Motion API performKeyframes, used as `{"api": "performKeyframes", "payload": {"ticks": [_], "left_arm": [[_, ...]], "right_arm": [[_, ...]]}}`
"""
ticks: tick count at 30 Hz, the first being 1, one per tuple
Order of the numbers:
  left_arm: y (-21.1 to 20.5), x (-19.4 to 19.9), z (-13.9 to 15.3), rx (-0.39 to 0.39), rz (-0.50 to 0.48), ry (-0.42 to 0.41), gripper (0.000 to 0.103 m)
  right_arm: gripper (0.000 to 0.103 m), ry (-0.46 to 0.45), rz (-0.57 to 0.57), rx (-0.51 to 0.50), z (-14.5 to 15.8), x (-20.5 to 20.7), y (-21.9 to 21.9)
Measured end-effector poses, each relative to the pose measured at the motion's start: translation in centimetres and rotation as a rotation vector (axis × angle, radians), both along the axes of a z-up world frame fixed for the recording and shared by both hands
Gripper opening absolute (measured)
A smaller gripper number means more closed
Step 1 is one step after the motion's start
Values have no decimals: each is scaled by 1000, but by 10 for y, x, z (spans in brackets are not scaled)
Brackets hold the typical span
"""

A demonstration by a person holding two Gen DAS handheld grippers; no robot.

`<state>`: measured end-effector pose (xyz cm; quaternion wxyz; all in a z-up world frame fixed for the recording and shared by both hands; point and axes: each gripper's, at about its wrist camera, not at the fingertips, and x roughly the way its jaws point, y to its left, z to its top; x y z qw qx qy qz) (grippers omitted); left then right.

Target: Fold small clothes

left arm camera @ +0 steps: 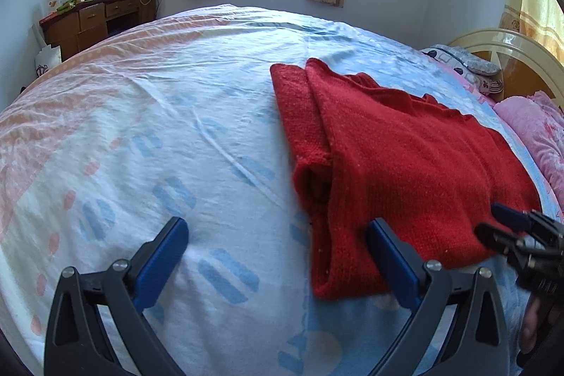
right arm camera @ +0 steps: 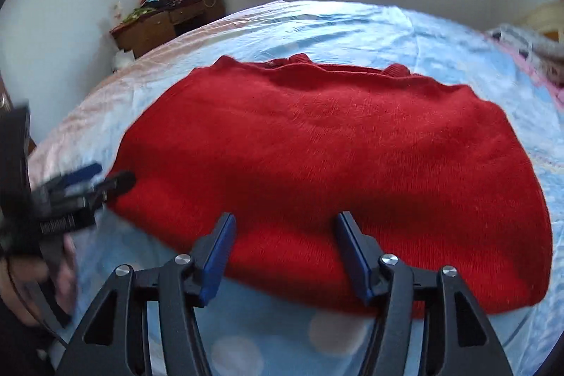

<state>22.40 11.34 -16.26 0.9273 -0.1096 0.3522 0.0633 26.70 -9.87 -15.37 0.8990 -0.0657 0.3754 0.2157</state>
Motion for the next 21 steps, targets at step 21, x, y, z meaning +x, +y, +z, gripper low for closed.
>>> {"api": "performKeyframes", "payload": {"ticks": [21], "left_arm": [[28,-23,15,-49,-40,22,103]], "right_arm": [[60,-134,76,-107,9,-48,28]]}}
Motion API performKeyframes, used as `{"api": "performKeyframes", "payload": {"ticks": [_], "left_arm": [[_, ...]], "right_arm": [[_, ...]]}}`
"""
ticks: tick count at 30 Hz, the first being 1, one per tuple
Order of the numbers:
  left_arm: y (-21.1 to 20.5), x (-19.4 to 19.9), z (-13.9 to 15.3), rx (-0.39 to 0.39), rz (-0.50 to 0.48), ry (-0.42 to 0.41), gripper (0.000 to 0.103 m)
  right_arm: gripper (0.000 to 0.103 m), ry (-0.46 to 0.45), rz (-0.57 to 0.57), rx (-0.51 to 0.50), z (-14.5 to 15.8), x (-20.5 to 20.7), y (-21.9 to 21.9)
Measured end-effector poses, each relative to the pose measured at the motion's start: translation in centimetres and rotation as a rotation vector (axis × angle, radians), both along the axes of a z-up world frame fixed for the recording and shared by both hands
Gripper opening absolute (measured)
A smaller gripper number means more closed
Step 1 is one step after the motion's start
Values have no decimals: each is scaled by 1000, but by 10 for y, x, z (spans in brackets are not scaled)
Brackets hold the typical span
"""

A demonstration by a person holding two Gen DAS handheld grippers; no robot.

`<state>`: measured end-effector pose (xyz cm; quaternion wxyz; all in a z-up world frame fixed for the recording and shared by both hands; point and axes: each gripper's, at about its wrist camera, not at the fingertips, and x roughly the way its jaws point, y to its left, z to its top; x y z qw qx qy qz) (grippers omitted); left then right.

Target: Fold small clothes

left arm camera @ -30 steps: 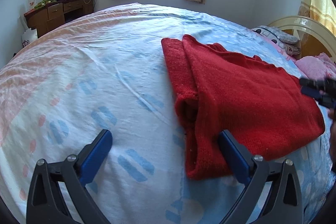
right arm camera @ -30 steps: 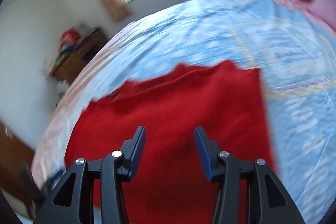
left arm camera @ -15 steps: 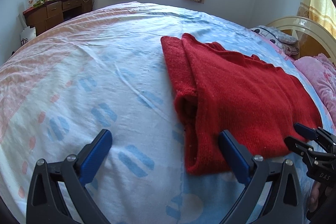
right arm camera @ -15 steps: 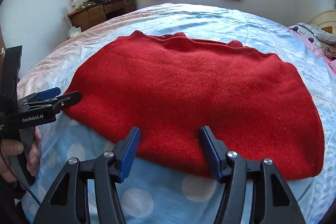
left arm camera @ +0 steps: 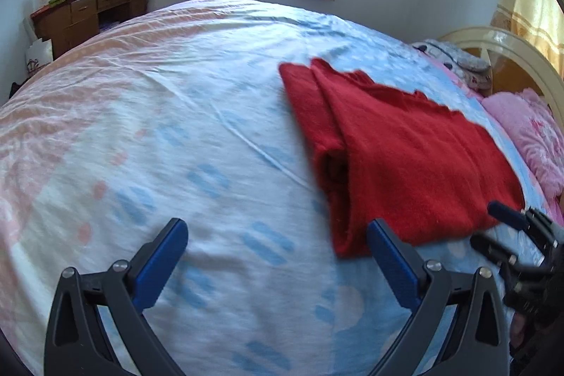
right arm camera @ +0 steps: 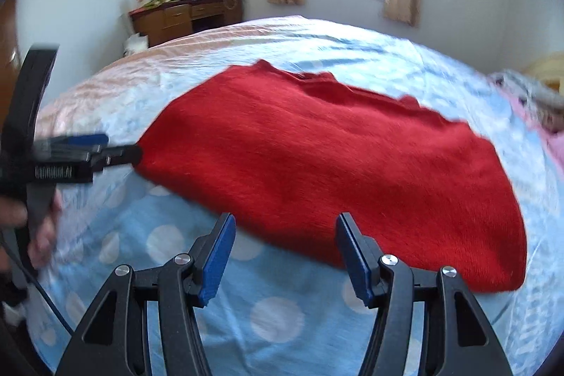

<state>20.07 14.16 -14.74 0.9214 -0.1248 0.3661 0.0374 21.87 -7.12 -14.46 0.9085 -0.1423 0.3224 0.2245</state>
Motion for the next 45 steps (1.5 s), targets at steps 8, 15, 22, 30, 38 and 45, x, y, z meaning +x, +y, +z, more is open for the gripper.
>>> {"api": "performKeyframes", "payload": {"ticks": [8,15,22,30,38,45], "left_arm": [[43,11,11,-32,87,-16,103],[49,28,20,-65,58,-11,103],[41,60,24,-137,-19,-40,103],[38,107,11,-300,-131,-30,102],[30,133,-2,-335,-171,-4,98],[32,141,-6,-367,-191,-7,76]], "right_arm": [[60,-116,109,-116,3,-16,46],[60,-183,168,-187,-1,-23,79],[60,-254,220,-270,-14,-30,113],[60,-301,195,-329,-27,-20,134],[60,-303,170,-299,-29,-13,132],[51,-322,154,-279,-33,-14,129]]}}
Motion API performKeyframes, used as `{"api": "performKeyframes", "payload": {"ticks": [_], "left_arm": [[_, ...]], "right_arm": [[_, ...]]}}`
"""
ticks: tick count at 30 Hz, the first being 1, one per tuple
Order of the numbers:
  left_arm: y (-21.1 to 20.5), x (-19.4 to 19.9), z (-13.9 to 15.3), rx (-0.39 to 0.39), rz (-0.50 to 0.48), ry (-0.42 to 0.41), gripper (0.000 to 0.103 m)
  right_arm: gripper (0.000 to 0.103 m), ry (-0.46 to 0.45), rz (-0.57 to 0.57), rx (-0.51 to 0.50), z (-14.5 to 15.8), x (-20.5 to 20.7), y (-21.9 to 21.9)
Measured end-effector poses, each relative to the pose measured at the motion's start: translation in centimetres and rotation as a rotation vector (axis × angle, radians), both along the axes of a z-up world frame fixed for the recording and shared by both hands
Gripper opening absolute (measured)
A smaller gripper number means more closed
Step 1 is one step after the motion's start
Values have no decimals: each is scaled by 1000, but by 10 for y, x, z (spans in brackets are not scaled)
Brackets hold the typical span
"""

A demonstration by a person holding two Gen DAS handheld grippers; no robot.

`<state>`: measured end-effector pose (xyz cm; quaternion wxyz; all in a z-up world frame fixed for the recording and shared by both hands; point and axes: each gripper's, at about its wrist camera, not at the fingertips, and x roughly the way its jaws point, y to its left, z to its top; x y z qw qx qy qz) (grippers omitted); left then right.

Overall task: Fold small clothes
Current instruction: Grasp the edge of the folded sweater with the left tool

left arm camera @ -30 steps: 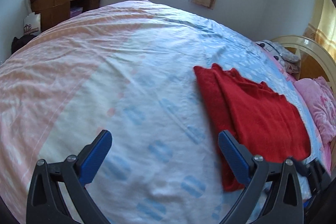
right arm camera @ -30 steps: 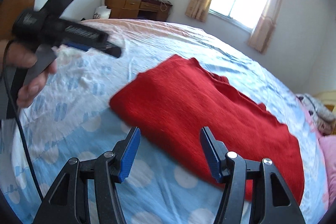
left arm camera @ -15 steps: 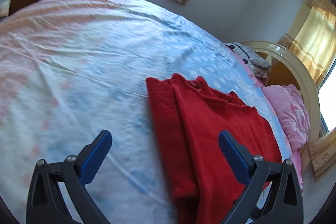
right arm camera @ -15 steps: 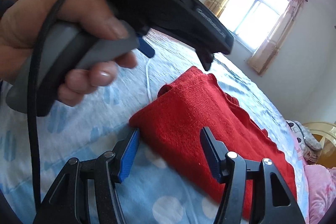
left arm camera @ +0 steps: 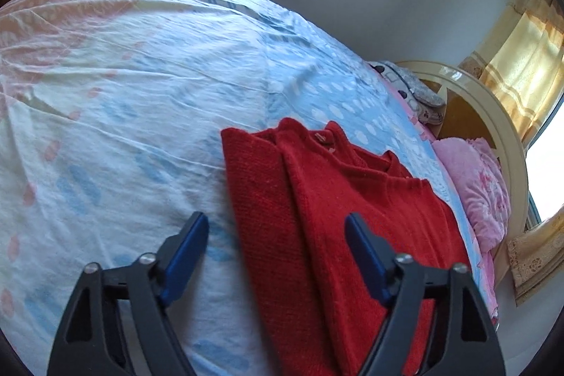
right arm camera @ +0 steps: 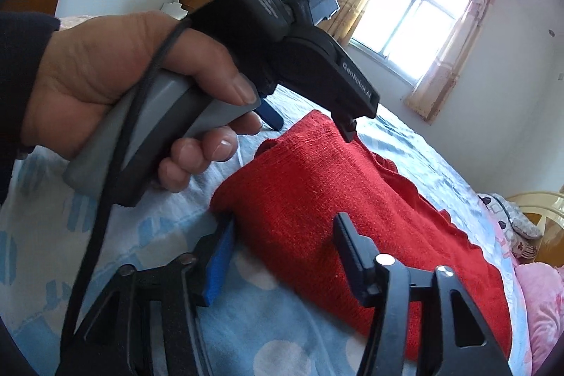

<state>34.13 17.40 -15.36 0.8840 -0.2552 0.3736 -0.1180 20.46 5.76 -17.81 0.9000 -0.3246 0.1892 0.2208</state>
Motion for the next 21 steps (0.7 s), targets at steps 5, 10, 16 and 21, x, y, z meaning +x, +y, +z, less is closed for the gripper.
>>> {"api": "performKeyframes", "payload": {"ticks": [5,10,16,21], "left_arm": [[10,-5,-6,-77,7,-28,57],[6,-3,-7,-67,-9,-14,45],[4,-2,-9,-72,-22,-14,28],[6,-1,-11,-86,-16,0,26]], "right_arm": [[37,11,-17,22,-1,2,-3],[22,-29,-21,2,-6,-4,0],[16,-45,-18,-2,-8,-7,1],[15,-28,-13,27,-6,-7,-4]]}}
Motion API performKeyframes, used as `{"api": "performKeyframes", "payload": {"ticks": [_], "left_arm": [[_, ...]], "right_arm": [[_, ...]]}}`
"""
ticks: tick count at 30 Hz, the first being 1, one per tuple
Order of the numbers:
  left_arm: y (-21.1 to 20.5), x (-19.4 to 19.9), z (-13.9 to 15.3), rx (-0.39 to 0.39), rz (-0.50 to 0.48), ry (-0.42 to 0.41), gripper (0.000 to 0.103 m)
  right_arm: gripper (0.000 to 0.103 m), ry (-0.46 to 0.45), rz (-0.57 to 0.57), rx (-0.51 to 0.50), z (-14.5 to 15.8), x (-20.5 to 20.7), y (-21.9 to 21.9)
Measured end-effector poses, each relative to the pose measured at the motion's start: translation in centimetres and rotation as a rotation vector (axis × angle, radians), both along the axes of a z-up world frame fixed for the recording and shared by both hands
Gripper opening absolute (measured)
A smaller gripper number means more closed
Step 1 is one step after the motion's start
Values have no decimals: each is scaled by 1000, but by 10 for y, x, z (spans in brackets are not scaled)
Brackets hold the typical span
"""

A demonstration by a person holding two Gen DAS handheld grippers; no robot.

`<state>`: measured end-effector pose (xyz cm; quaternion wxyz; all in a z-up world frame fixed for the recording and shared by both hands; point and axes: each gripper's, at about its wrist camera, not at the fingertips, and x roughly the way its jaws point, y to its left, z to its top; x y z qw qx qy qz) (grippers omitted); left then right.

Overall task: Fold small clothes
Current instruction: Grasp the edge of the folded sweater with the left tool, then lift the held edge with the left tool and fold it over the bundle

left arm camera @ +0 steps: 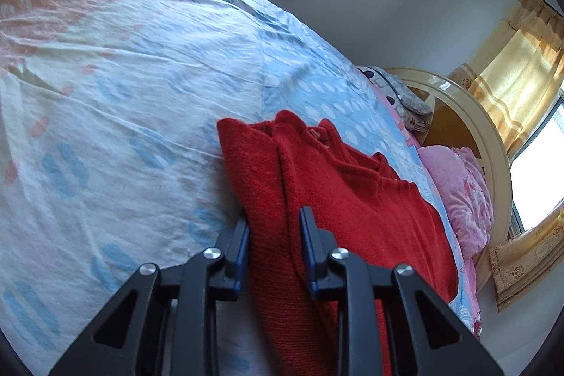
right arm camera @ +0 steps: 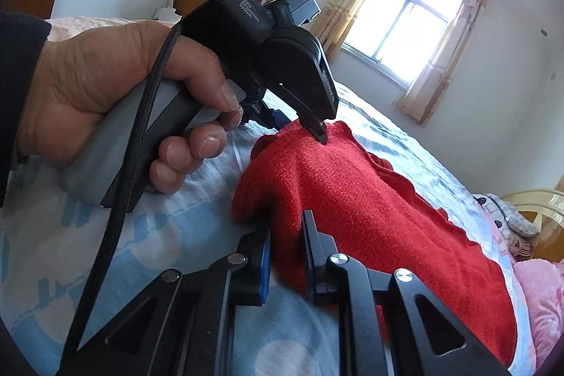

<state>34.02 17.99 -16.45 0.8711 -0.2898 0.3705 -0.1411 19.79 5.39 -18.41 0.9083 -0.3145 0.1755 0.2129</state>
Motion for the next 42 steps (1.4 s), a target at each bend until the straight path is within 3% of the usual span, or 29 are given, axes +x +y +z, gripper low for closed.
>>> {"api": "performKeyframes", "payload": {"ticks": [6,10,12,18,26,42], "left_arm": [[3,-2,5,-44,24,18,19],[7,-5,7,-174,53,35,19],[4,-5,13,-203,59,36,18],[-12,-5,40,-241,41,-7,17],[-48,11,57,-211,-4,-36,16],[-135,41,89,-123,-118,-82,15]], "right_arm": [[13,123,16,127,23,14,-21],[12,201,14,242,40,19,-39],[12,240,10,291,45,22,-48],[10,255,-3,383,65,21,-74],[9,219,-46,417,79,25,-112],[7,239,-114,510,101,34,-194]]}}
